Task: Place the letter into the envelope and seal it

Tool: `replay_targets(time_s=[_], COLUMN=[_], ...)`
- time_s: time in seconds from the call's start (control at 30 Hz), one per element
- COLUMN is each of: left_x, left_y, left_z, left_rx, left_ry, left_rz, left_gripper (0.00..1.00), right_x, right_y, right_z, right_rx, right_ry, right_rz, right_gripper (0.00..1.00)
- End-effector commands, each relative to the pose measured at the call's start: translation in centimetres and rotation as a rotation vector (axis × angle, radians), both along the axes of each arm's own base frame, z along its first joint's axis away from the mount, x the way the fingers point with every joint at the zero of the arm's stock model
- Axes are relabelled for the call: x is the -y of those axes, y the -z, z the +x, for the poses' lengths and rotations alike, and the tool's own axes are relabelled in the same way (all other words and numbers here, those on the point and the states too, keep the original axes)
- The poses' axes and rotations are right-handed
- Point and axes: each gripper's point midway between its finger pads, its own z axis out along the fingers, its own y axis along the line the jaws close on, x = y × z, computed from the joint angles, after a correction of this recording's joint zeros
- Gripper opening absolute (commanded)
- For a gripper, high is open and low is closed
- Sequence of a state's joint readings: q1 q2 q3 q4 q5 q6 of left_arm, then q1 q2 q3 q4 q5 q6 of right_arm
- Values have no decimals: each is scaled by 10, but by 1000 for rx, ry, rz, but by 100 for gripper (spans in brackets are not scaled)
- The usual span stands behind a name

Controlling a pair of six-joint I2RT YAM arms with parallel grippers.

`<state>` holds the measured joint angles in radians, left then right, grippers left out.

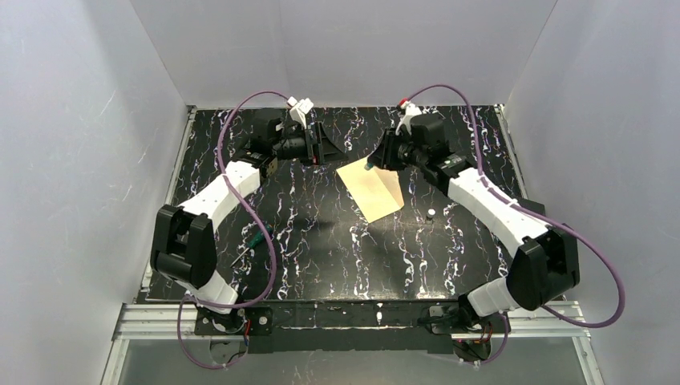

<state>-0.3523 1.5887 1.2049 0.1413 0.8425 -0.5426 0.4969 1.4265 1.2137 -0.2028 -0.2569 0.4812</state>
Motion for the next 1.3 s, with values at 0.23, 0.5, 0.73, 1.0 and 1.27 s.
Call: replay_targets(time_s=[0.23, 0.5, 0.73, 1.0, 1.27], left_x=[37, 50, 37, 30, 16], left_y=[108, 168, 211, 232, 256], left_z=[78, 111, 106, 88, 70], left_rx=[-336, -458, -588, -669, -678], left_ry=[-239, -308, -381, -380, -382], left_rz=[81, 109, 287, 506, 747], left_gripper=[35, 32, 32, 32, 31], right_x=[33, 22, 10, 11, 9], right_y=[97, 130, 156, 179, 209], right_z=[55, 64, 64, 64, 53], right_rx=[272, 336, 329, 304, 258], right_ry=[235, 211, 194, 201, 160], right_rz=[-517, -578, -540, -567, -580], right_gripper=[1, 1, 1, 1, 1])
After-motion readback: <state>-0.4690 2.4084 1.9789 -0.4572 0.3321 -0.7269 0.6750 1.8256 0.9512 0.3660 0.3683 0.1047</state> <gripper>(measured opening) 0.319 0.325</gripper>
